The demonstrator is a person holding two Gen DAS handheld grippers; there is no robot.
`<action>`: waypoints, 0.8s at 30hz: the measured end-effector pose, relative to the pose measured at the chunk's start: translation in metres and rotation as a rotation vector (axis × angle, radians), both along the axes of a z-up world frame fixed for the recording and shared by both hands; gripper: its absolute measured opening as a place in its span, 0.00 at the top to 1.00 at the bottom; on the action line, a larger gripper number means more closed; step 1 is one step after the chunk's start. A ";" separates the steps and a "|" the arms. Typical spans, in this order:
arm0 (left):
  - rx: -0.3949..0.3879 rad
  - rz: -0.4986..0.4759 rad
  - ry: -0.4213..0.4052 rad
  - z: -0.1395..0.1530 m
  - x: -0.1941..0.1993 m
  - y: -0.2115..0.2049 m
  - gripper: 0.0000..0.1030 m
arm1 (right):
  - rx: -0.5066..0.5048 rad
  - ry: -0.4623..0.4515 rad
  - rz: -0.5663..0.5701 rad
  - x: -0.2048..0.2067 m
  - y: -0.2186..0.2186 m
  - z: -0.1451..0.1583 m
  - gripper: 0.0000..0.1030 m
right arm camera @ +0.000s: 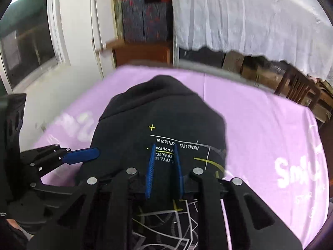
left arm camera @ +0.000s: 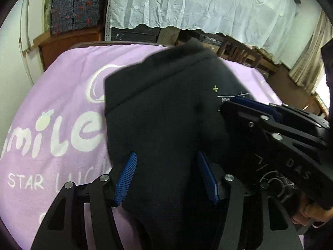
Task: Fold large clothes
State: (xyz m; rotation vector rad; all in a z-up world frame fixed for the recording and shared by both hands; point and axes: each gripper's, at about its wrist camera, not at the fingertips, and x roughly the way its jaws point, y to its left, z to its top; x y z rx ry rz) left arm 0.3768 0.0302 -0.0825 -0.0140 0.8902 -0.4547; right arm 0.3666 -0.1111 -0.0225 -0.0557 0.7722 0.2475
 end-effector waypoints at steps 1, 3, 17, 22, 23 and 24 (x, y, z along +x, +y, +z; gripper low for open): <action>0.023 -0.006 -0.009 0.001 -0.001 -0.003 0.39 | 0.012 -0.015 0.001 -0.003 -0.001 -0.004 0.84; 0.024 -0.007 -0.005 0.001 0.000 -0.003 0.39 | 0.072 -0.028 -0.007 -0.008 -0.009 -0.008 0.84; -0.073 -0.003 -0.089 0.048 -0.034 0.017 0.39 | 0.140 -0.061 -0.023 -0.050 -0.016 0.029 0.82; -0.016 -0.011 -0.093 0.040 -0.041 0.006 0.39 | 0.142 -0.088 -0.010 -0.090 -0.022 0.034 0.82; 0.009 -0.012 -0.081 0.033 -0.039 0.001 0.39 | 0.147 -0.078 -0.009 -0.093 -0.022 0.030 0.82; 0.037 -0.013 -0.076 0.026 -0.036 -0.004 0.38 | 0.151 -0.052 -0.006 -0.093 -0.022 0.022 0.82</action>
